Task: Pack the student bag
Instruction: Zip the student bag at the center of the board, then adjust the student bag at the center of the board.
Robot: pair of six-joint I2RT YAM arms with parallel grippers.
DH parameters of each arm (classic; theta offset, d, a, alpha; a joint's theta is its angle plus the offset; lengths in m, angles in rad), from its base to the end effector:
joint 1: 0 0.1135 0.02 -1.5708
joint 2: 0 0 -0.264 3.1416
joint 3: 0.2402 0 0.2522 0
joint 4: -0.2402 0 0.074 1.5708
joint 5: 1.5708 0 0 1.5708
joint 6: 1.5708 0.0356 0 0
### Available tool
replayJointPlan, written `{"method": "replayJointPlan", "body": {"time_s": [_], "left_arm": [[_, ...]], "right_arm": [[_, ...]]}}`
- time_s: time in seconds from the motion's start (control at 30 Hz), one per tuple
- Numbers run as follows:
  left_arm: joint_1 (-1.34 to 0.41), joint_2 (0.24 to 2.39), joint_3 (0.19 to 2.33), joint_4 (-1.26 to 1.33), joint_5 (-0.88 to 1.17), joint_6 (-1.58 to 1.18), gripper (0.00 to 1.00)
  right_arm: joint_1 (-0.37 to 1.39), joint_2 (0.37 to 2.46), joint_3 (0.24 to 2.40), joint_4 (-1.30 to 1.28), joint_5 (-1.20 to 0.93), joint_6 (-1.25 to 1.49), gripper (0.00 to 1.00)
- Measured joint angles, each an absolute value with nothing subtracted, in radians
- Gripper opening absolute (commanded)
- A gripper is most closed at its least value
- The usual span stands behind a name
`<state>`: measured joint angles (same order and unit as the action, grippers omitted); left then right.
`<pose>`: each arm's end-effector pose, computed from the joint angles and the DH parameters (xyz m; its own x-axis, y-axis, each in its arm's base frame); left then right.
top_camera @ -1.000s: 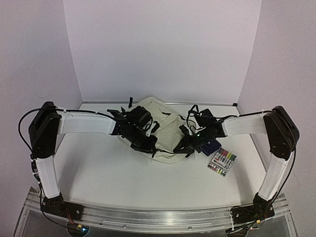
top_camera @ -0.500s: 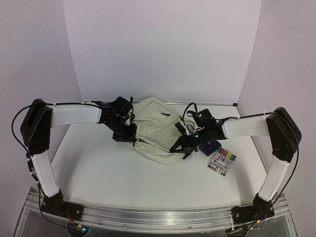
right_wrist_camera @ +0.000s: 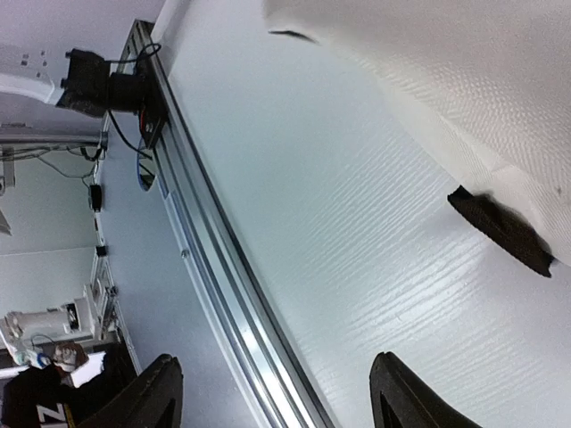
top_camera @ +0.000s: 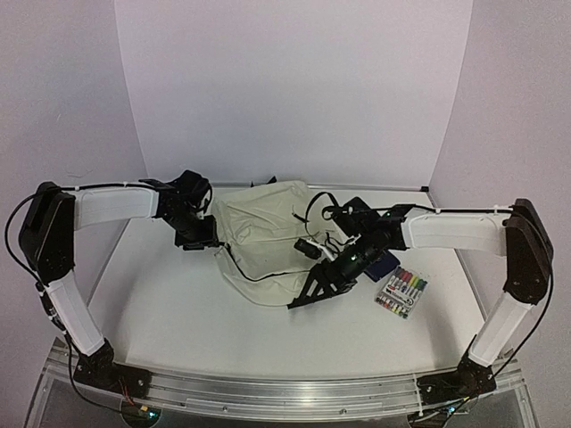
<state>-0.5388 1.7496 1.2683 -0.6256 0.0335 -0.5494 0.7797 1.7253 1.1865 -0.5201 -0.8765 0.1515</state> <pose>0.3091 -0.1862 0.2151 -0.9291 -0.0526 -0.3659 0.0475 0.9647 -0.2592 0.2290 0.2649 0.2158 -0.7212 -0.5772 -0.3831 -0.6158 0.2807 0.7362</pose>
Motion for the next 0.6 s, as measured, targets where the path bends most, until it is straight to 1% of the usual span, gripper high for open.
{"method": "replayJointPlan", "body": {"time_s": [0.07,0.13,0.23,0.3,0.43,0.53,0.6], "left_arm": [[-0.535,1.688,1.216,-0.593,0.049,-0.559,0.63],[-0.540,1.616,1.168,-0.564,0.073,-0.571,0.67],[-0.549,1.530,1.134,-0.535,0.106,-0.588,0.71],[-0.551,1.494,1.125,-0.504,0.130,-0.603,0.73],[-0.552,1.476,1.107,-0.432,0.194,-0.630,0.75],[-0.570,1.507,1.094,-0.399,0.224,-0.642,0.74],[-0.594,1.547,1.093,-0.377,0.237,-0.648,0.72]], "right_arm": [[0.773,1.696,1.242,-0.621,-0.845,0.065,0.79],[0.749,1.674,1.313,-0.691,-0.820,0.005,0.79],[0.676,1.670,1.426,-0.737,-0.787,-0.037,0.79],[0.605,1.704,1.525,-0.757,-0.755,-0.039,0.81],[0.493,1.828,1.682,-0.750,-0.666,-0.037,0.81],[0.464,1.941,1.725,-0.749,-0.623,-0.029,0.79],[0.464,2.015,1.728,-0.753,-0.613,-0.022,0.76]]}}
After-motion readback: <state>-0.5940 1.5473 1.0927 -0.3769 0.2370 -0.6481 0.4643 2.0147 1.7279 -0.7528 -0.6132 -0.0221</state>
